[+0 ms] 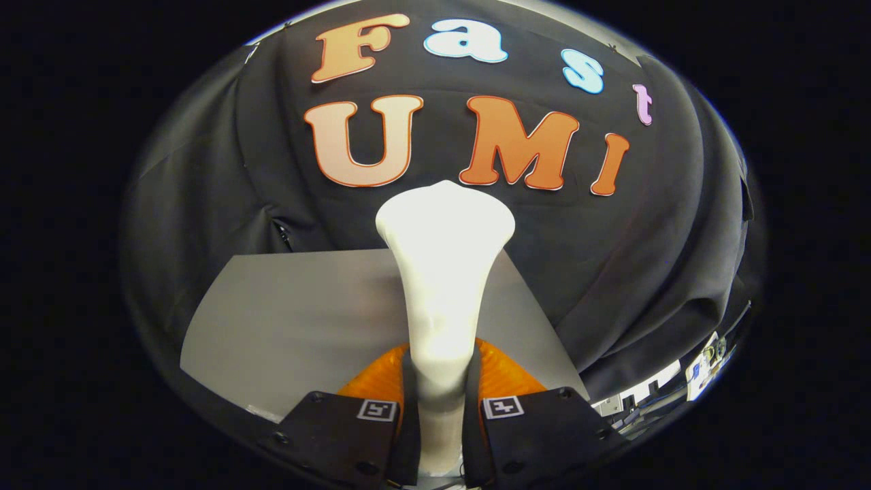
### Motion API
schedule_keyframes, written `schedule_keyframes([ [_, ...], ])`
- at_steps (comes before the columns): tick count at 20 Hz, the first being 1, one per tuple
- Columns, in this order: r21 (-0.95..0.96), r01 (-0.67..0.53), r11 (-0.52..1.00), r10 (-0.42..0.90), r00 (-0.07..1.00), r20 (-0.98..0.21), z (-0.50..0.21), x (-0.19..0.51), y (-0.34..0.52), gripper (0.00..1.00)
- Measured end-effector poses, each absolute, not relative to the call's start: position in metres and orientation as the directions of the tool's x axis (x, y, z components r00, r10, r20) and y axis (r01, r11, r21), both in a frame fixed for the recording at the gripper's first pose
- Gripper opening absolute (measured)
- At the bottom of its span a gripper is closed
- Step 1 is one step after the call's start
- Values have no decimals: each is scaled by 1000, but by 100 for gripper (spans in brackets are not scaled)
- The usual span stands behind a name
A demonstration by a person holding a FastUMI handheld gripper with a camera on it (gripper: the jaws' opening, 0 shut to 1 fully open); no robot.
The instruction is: Iron the clothes twice with a garment steamer, once on the left side and once on the right side.
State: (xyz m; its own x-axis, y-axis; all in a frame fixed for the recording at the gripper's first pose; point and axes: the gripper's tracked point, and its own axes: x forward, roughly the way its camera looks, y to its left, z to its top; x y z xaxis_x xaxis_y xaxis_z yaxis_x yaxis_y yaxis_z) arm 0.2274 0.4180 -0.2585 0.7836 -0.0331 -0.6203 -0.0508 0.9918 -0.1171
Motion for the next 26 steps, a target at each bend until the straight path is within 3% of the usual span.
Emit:
schedule_keyframes([
  [14, -103, -69, 992, 25, 925, -380, -114, 123, 374, 32],
  [26, -65, 135, 989, -146, 966, -213, -13, 104, 184, 32],
])
